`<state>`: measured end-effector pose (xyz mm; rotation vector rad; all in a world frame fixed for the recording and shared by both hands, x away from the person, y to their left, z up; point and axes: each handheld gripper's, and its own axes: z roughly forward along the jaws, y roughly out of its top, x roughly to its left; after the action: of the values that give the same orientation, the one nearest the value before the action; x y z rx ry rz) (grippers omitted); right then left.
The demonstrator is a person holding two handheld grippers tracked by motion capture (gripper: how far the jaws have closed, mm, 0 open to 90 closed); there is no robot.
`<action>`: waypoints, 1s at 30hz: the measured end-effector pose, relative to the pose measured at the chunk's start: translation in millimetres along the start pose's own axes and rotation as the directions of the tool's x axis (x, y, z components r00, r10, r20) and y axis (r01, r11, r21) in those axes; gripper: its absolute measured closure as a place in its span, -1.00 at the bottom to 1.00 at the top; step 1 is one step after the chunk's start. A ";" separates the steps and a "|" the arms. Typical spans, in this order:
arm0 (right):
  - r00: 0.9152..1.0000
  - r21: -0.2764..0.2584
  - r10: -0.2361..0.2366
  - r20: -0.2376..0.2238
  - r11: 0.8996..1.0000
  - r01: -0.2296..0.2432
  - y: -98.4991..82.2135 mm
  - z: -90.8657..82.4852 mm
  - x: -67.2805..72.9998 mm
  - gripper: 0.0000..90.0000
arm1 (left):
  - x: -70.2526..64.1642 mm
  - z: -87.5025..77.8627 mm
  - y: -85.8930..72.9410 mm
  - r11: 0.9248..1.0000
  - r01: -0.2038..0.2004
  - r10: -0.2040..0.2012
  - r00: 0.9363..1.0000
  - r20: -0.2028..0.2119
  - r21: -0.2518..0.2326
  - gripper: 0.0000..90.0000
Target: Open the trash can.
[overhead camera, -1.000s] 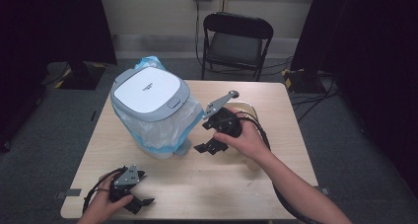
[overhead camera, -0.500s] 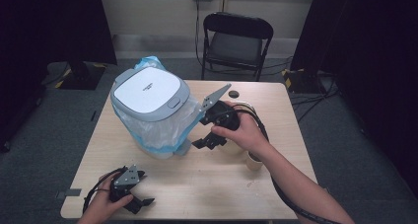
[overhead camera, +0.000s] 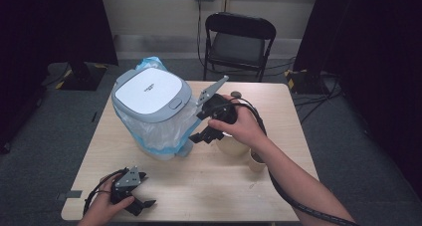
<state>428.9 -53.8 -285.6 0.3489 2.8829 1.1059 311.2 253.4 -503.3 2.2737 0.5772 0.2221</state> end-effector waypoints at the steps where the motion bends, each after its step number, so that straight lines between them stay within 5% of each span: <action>1: 1.000 -0.002 0.001 -0.001 1.000 -0.001 0.7 -0.1 0.1 -0.64 | 0.0 0.0 0.0 1.000 0.000 0.000 1.000 0.000 0.000 -1.00; 30: 1.000 -0.019 -0.005 0.005 1.000 0.005 32.6 -7.4 -10.5 -0.64 | -0.1 -0.1 0.1 1.000 -0.001 0.001 1.000 -0.002 0.002 -1.00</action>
<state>444.7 -37.5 -258.9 0.3433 2.8651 1.1289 311.1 253.4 -503.1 2.2760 0.5779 0.2241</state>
